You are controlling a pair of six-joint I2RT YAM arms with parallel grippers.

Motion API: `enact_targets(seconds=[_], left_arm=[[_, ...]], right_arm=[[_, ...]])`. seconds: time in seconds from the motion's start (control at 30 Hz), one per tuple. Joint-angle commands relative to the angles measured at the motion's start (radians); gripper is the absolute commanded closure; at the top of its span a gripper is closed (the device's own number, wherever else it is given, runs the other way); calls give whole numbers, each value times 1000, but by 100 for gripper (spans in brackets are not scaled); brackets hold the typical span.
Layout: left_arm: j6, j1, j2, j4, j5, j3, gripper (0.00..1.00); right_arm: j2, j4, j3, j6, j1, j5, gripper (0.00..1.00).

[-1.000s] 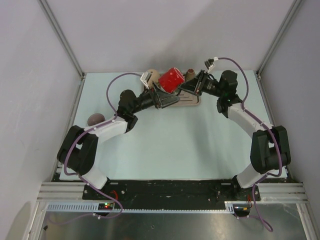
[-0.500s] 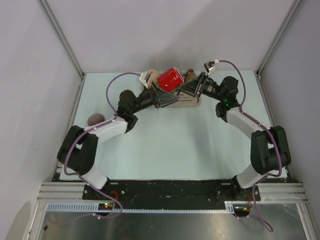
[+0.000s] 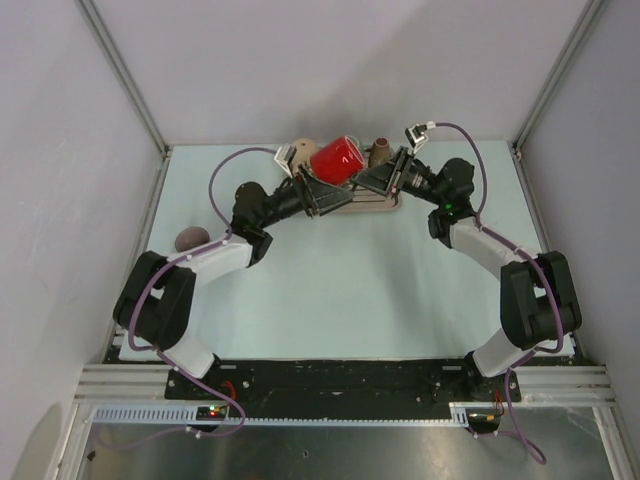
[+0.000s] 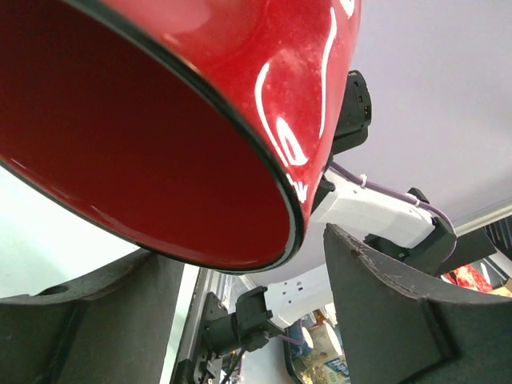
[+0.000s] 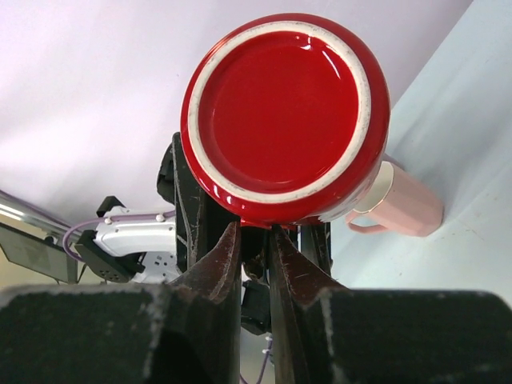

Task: Turn the mug right side up
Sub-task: Turn over the cup on the tray.

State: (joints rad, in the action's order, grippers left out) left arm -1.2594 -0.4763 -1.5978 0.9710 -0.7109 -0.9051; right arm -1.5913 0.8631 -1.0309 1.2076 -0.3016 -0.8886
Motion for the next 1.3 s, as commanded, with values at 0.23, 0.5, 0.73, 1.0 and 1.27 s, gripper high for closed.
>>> enact_targets(seconds=[0.23,0.5,0.73,1.0,1.27], left_arm=[[-44,40,67,177,37,25,31],[-71,41,70,281,76,67,40],[-90,42,75,323,90,80,46],[-91,44,90,332,96,90,54],[-104,49,103,355,101,96,58]], right_arm=[[-51,270,34,58,-56,-11,100],[-114,409,56,108,-79,13,100],[-147,469,67,97,-94,11,100],[-172,499,71,78,-105,-6,100],[-193,544,79,87,-104,-10,100]])
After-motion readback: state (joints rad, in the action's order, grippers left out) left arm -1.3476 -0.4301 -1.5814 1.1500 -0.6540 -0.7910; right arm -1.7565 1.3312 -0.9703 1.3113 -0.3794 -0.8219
